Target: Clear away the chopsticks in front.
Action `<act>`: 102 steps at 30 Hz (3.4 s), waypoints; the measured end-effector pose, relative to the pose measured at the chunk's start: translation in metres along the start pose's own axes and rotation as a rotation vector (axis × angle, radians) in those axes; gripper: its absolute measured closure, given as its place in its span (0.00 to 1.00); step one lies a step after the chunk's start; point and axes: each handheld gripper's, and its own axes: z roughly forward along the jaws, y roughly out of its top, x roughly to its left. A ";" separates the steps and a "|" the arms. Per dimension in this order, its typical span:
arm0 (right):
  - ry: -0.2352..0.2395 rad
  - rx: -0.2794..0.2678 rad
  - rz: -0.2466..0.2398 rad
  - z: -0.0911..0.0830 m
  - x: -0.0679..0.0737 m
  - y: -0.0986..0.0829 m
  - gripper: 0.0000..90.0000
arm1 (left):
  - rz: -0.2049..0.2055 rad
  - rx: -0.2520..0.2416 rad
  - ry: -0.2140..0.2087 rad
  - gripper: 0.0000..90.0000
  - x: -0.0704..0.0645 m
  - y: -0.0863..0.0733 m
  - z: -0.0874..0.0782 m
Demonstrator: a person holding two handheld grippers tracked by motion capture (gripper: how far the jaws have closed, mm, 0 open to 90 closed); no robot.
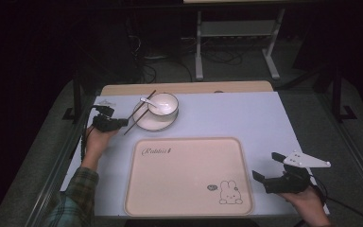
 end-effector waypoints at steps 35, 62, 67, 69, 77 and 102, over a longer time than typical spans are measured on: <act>-0.006 -0.002 -0.013 -0.001 0.001 0.001 0.00 | 0.089 0.039 -0.145 0.94 -0.049 -0.080 -0.097; -0.003 -0.001 -0.013 0.000 0.001 0.001 0.00 | 0.233 0.213 -0.245 0.94 -0.131 -0.077 -0.030; -0.003 -0.001 -0.013 0.000 0.001 0.001 0.00 | 0.252 0.221 -0.239 0.94 -0.133 -0.078 -0.030; -0.003 0.000 -0.015 0.000 0.001 0.001 0.00 | 0.246 0.216 -0.242 0.94 -0.132 -0.079 -0.029; -0.003 0.000 -0.014 0.000 0.002 0.001 0.00 | 0.245 0.209 -0.242 0.90 -0.131 -0.079 -0.029; -0.004 -0.002 -0.010 0.001 0.002 0.001 0.00 | 0.256 0.117 -0.194 0.22 -0.097 -0.011 -0.018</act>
